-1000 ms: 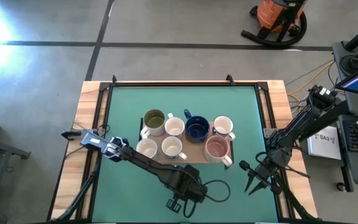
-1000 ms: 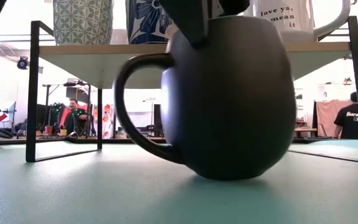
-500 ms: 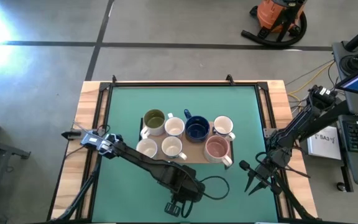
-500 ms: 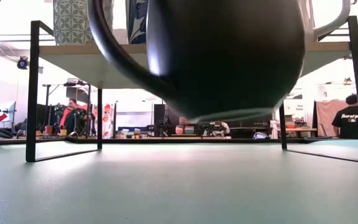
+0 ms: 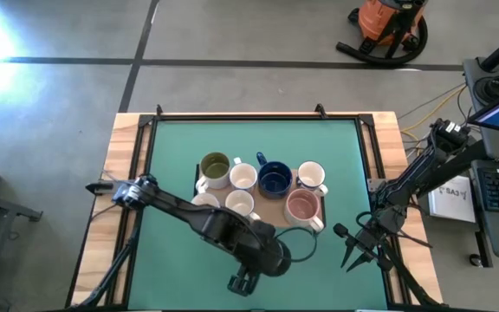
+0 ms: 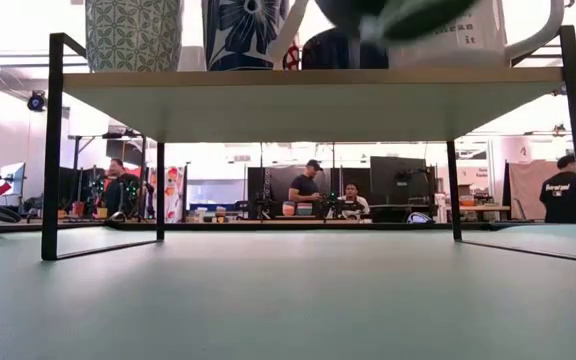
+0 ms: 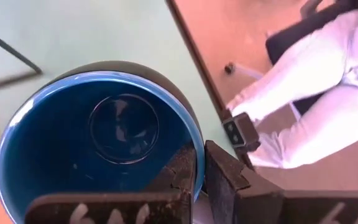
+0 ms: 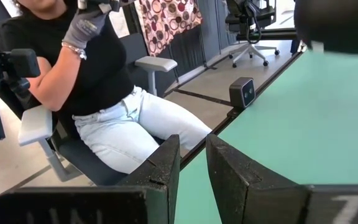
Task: Place coffee mugs
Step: Put the blue mug on the shelf
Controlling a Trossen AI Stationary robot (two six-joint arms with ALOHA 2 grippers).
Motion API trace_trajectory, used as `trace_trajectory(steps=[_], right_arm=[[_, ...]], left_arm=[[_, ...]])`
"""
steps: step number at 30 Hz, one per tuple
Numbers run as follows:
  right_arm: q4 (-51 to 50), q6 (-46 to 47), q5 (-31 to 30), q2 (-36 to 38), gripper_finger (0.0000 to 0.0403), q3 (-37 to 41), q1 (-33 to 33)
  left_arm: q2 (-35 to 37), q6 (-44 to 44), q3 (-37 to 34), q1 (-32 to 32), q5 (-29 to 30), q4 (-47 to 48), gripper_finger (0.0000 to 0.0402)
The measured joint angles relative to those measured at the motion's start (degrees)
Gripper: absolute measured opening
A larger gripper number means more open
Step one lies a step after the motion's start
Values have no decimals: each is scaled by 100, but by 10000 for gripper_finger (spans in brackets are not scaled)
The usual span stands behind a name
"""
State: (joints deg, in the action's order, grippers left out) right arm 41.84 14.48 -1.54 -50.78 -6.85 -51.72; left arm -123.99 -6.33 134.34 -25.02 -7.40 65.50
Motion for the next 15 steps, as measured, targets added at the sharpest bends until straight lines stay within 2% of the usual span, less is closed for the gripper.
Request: trace_trajectory(steps=[15], right_arm=[[0,0,0,0,68,0,-2]], left_arm=[[384,348,0,389,216,-69,8]])
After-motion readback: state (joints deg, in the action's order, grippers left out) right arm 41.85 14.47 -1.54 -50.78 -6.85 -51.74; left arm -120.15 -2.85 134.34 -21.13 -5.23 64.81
